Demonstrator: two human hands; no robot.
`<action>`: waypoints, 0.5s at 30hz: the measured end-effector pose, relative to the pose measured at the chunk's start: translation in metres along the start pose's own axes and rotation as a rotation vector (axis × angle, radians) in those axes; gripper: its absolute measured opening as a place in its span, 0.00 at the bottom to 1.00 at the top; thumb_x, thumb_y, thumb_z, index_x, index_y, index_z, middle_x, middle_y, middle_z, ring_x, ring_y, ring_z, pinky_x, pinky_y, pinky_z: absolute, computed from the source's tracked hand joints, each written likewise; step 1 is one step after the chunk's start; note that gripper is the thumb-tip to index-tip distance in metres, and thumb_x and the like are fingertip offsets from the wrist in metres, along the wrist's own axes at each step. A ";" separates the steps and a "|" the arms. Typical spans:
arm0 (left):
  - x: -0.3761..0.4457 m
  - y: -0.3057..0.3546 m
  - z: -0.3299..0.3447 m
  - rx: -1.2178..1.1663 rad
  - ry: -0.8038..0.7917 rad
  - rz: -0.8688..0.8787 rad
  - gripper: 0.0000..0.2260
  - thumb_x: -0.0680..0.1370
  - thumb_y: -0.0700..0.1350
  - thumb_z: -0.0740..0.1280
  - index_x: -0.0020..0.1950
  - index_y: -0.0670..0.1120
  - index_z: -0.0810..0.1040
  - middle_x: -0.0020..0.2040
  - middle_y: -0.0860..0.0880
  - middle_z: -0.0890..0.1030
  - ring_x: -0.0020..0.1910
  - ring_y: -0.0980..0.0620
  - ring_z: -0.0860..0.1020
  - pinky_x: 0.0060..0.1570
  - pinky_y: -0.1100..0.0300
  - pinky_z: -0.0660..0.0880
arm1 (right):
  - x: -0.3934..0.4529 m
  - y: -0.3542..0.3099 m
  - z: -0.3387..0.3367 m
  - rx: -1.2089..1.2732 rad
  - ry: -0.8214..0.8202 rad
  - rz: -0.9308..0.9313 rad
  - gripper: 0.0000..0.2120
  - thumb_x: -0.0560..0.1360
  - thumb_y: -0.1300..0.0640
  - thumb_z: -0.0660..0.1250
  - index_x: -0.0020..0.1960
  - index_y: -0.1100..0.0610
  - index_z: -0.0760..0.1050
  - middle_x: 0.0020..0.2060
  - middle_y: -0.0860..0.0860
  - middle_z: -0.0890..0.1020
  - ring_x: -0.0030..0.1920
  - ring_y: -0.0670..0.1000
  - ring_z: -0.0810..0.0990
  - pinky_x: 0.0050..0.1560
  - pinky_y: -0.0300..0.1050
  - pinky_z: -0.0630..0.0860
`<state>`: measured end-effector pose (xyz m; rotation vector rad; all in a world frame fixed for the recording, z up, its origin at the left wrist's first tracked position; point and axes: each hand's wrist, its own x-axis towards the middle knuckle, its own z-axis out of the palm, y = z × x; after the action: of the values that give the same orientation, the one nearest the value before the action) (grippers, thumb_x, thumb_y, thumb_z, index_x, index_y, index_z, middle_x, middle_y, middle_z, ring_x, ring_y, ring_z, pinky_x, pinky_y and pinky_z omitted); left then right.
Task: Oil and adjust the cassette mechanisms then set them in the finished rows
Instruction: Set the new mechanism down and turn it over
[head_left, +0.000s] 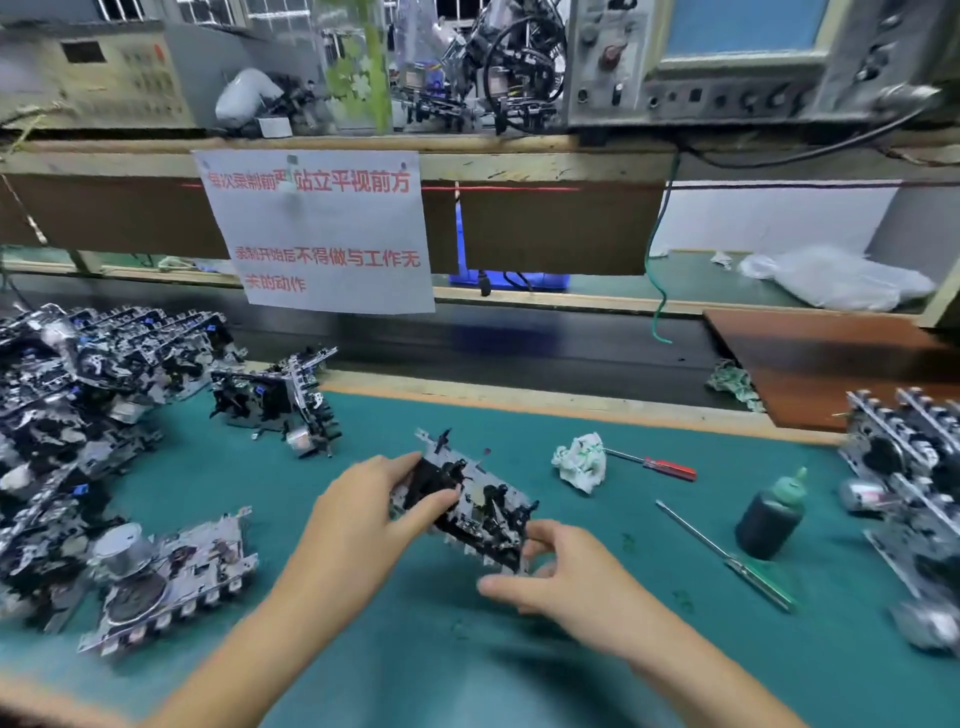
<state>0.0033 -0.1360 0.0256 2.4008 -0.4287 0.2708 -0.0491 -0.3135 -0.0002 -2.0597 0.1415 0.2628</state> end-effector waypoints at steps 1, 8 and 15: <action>-0.005 0.009 0.009 -0.072 -0.048 -0.013 0.18 0.73 0.57 0.68 0.58 0.49 0.79 0.52 0.49 0.82 0.53 0.52 0.77 0.46 0.63 0.66 | -0.008 0.009 -0.009 -0.116 0.088 0.018 0.17 0.67 0.45 0.74 0.45 0.47 0.67 0.34 0.40 0.71 0.32 0.39 0.70 0.35 0.28 0.68; -0.013 0.040 0.046 -0.436 -0.441 -0.113 0.18 0.65 0.70 0.66 0.38 0.57 0.82 0.30 0.58 0.76 0.29 0.59 0.71 0.33 0.70 0.66 | -0.057 0.037 -0.064 -0.529 0.372 0.106 0.34 0.54 0.18 0.51 0.29 0.50 0.69 0.26 0.49 0.72 0.32 0.43 0.70 0.33 0.35 0.66; 0.005 0.044 0.075 -0.853 -0.840 -0.490 0.14 0.67 0.50 0.71 0.42 0.40 0.81 0.33 0.46 0.79 0.28 0.55 0.73 0.29 0.67 0.69 | -0.039 0.079 -0.094 -0.486 0.412 0.091 0.32 0.76 0.36 0.55 0.23 0.56 0.64 0.18 0.51 0.69 0.23 0.49 0.69 0.35 0.39 0.70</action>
<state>-0.0020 -0.2175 -0.0031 1.5781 -0.2189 -0.9758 -0.0915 -0.4340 -0.0145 -2.5747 0.4611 -0.0899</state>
